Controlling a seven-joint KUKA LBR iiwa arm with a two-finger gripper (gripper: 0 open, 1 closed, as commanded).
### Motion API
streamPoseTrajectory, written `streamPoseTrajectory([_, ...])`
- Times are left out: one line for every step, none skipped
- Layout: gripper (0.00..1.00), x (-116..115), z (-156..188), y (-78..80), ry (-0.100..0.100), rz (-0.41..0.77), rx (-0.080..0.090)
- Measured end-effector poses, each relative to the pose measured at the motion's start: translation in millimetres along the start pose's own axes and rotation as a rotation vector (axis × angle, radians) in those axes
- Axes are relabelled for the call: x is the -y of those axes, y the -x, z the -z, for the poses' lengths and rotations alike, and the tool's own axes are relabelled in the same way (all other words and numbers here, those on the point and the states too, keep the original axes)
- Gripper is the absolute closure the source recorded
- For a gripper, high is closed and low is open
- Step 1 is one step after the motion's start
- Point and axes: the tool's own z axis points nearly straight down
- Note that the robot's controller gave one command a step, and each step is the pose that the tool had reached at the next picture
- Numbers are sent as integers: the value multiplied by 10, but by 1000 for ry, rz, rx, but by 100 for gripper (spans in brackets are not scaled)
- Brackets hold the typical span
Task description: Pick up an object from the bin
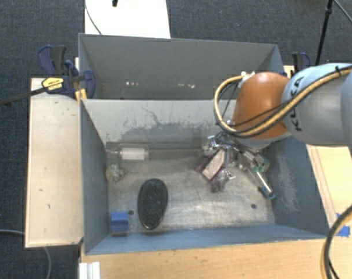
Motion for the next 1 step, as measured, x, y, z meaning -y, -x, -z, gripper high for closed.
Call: streamPoseTrajectory([100,-10,29,20,0,1,5])
